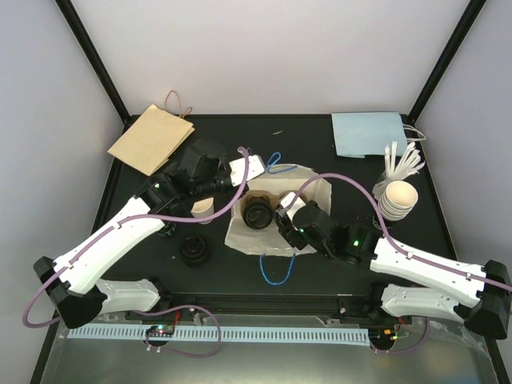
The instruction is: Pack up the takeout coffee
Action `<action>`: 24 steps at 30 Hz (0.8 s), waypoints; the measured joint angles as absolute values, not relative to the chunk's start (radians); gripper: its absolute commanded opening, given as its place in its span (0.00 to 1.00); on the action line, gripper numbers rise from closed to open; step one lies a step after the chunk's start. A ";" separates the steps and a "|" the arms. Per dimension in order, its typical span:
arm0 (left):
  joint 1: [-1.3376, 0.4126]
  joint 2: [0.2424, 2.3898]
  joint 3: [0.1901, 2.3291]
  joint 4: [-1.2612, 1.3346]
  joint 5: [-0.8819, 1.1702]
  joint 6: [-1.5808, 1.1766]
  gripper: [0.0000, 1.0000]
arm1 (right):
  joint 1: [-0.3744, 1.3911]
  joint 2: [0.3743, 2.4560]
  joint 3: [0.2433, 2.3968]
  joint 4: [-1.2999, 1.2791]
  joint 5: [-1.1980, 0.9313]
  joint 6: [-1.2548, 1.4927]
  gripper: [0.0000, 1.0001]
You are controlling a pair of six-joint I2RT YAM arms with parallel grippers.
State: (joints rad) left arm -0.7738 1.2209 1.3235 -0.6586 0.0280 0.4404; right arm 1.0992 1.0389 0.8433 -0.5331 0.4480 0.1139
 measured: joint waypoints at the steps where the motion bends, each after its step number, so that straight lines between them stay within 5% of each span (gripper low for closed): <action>1: -0.774 1.213 1.322 -0.658 0.025 0.447 0.02 | 1.100 1.039 0.832 -0.514 0.444 0.087 0.69; 24: -0.806 1.052 1.153 -0.632 0.081 0.495 0.01 | 1.155 0.947 0.666 -0.494 0.299 -0.548 0.70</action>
